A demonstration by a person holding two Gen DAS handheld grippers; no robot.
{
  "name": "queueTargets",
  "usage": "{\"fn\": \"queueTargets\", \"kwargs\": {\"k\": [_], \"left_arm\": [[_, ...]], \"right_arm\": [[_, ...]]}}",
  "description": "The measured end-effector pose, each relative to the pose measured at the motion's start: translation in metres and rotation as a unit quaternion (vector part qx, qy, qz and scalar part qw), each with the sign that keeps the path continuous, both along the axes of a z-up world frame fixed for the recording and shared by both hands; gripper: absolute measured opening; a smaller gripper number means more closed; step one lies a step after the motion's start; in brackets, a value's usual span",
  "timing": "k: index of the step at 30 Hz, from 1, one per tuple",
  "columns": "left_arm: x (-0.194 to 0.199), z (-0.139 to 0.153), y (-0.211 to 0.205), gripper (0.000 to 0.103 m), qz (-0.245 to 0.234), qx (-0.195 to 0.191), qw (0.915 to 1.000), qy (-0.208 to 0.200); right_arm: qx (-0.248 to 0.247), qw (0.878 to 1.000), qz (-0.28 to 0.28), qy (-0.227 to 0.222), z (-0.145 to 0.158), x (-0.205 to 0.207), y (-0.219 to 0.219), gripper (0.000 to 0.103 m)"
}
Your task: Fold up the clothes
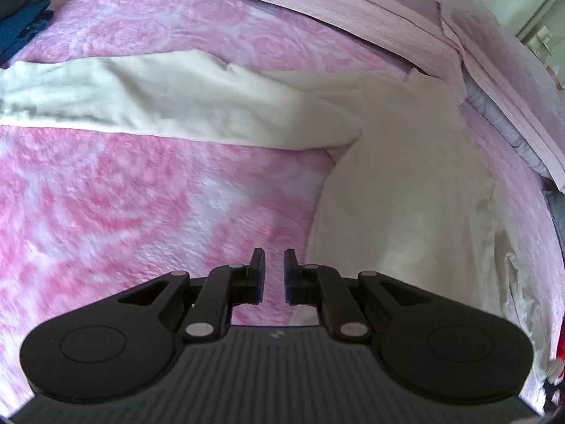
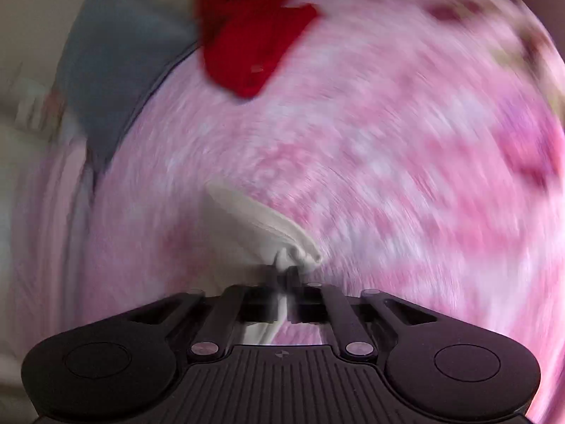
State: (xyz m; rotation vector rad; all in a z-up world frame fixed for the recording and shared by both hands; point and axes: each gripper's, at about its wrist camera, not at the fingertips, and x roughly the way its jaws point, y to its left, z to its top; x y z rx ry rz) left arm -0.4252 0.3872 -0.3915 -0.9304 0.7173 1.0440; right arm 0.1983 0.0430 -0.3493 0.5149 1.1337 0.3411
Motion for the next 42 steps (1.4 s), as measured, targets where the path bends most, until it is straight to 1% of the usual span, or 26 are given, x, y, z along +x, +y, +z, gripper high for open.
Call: {"fn": "queueTargets", "kwargs": {"k": [2,3,7,9,10,12,13,14,15,17,19,20,21,22,23,24,28,32,33,35,36,38,39,40,41,42], "left_arm": [[0.002,0.004,-0.004,0.006,-0.009,0.005,0.9999,0.003],[0.002,0.006,-0.006,0.006,-0.012,0.008,0.9999,0.006],[-0.004,0.006,-0.014,0.006,-0.014,0.009,0.9997,0.018],[-0.006,0.003,-0.019,0.006,-0.013,0.002,0.9997,0.019],[-0.007,0.0,-0.022,0.006,-0.013,-0.002,0.9997,0.019],[-0.007,-0.005,-0.027,0.006,-0.017,-0.01,0.9995,0.024],[-0.006,-0.008,-0.03,0.006,-0.02,-0.014,0.9993,0.027],[-0.006,-0.009,-0.032,0.006,-0.025,-0.015,0.9991,0.03],[-0.005,-0.009,-0.034,0.006,-0.03,-0.015,0.9989,0.033],[-0.007,-0.008,-0.037,0.006,-0.032,-0.014,0.9987,0.037],[-0.012,-0.005,-0.038,0.006,-0.024,-0.015,0.9988,0.039],[-0.015,-0.004,-0.039,0.006,-0.02,-0.015,0.9989,0.039],[-0.017,-0.003,-0.039,0.006,-0.015,-0.016,0.999,0.038],[-0.019,-0.001,-0.04,0.006,-0.011,-0.016,0.9991,0.038],[-0.019,-0.001,-0.039,0.006,-0.01,-0.015,0.9991,0.038],[-0.018,-0.001,-0.039,0.006,-0.012,-0.015,0.999,0.04],[-0.007,-0.004,-0.036,0.006,-0.026,-0.016,0.9985,0.045],[0.011,-0.01,-0.033,0.006,-0.046,-0.019,0.9977,0.047],[0.015,-0.011,-0.033,0.006,-0.05,-0.02,0.9973,0.049],[0.023,-0.012,-0.031,0.006,-0.057,-0.02,0.9969,0.051],[0.025,-0.011,-0.031,0.006,-0.059,-0.018,0.9969,0.05],[0.029,-0.009,-0.029,0.006,-0.061,-0.015,0.9969,0.048],[0.03,-0.007,-0.027,0.006,-0.06,-0.013,0.997,0.049],[0.03,-0.007,-0.026,0.006,-0.057,-0.011,0.9971,0.048],[0.029,-0.007,-0.024,0.006,-0.054,-0.012,0.9973,0.048],[0.029,-0.009,-0.023,0.006,-0.05,-0.015,0.9975,0.048]], "right_arm": [[-0.01,0.998,0.041,-0.055,0.014,0.007,0.011,0.002],[-0.005,0.995,0.051,-0.081,0.022,0.012,0.015,0.002],[0.004,0.984,0.055,-0.169,0.048,0.026,0.019,0.002],[0.004,0.978,0.063,-0.198,0.05,0.032,0.02,0.002],[-0.006,0.978,0.072,-0.194,0.045,0.034,0.022,0.002],[-0.045,0.983,0.096,-0.153,0.023,0.04,0.027,0.002],[-0.065,0.983,0.108,-0.133,0.013,0.043,0.03,0.004],[-0.083,0.983,0.117,-0.112,0.002,0.045,0.031,0.008],[-0.082,0.984,0.115,-0.104,-0.004,0.045,0.029,0.009],[-0.047,0.992,0.08,-0.086,-0.004,0.048,0.018,0.011],[-0.012,0.997,0.031,-0.066,0.003,0.047,0.005,0.045],[-0.001,0.998,0.007,-0.062,0.008,0.045,-0.002,0.054],[0.006,0.998,-0.015,-0.062,0.014,0.043,-0.009,0.06],[0.003,0.997,-0.03,-0.07,0.021,0.043,-0.014,0.06],[-0.005,0.996,-0.033,-0.082,0.029,0.045,-0.016,0.06],[-0.012,0.996,-0.022,-0.091,0.032,0.049,-0.014,0.06],[-0.04,0.992,0.048,-0.107,0.033,0.064,0.009,0.059],[-0.067,0.983,0.119,-0.123,0.034,0.079,0.032,0.059],[-0.074,0.98,0.136,-0.126,0.034,0.083,0.037,0.057],[-0.088,0.972,0.171,-0.134,0.034,0.091,0.049,0.016],[-0.095,0.968,0.188,-0.137,0.034,0.094,0.055,0.002],[-0.108,0.958,0.223,-0.144,0.035,0.102,0.066,0.002],[-0.091,0.956,0.222,-0.17,0.042,0.1,0.062,0.002],[-0.052,0.953,0.203,-0.218,0.056,0.092,0.05,0.002],[-0.034,0.951,0.191,-0.243,0.062,0.087,0.043,0.002],[-0.038,0.95,0.187,-0.247,0.06,0.085,0.041,0.002]]}}
